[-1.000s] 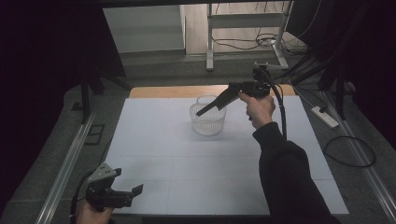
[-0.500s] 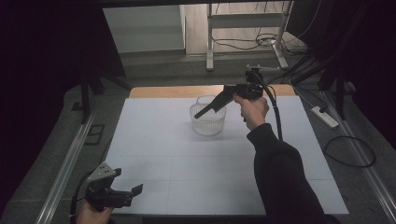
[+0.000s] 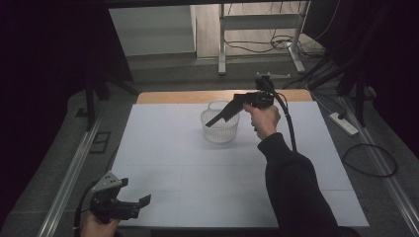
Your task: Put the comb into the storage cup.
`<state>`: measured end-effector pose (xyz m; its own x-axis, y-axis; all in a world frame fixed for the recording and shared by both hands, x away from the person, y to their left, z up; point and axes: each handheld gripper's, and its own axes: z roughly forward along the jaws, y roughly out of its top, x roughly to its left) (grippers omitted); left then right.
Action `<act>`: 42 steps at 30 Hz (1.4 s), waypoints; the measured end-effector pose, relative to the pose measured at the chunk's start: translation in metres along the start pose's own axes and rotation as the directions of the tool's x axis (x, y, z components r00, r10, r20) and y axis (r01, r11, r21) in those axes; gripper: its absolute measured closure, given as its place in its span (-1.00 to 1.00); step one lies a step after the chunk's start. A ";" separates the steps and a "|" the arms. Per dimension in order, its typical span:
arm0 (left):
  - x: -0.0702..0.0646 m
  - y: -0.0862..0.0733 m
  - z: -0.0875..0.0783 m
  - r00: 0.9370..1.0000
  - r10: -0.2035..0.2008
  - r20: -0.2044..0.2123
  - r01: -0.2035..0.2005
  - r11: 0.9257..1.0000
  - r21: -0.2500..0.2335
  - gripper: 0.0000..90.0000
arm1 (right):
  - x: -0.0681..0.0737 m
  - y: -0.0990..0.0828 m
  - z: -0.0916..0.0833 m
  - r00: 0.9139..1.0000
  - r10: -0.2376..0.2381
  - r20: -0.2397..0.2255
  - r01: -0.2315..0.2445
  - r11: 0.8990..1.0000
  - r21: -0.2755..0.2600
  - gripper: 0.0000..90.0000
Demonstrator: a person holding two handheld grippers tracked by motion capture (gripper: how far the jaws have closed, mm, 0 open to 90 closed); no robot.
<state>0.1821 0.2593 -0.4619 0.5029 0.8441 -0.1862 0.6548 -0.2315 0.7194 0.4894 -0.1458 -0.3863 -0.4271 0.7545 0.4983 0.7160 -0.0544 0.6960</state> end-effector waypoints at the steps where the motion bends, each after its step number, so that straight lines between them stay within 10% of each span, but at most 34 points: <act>1: 0.000 0.000 0.000 1.000 -0.001 0.000 0.001 1.000 0.000 -1.00 | 0.000 -0.001 0.001 1.000 -0.001 0.002 0.001 1.000 0.002 0.87; 16: 0.000 0.000 0.000 1.000 -0.003 0.000 0.003 1.000 0.004 -1.00 | -0.020 -0.008 0.008 0.999 0.035 0.000 -0.035 0.999 -0.006 0.86; 42: 0.000 0.000 0.000 1.000 0.001 -0.002 -0.001 1.000 0.004 -1.00 | -0.045 -0.021 0.006 0.990 -0.070 0.121 0.066 0.997 0.033 0.69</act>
<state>0.1823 0.2588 -0.4617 0.5023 0.8448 -0.1843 0.6566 -0.2340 0.7170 0.4967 -0.1748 -0.4264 -0.4059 0.8301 0.3824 0.7038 0.0170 0.7102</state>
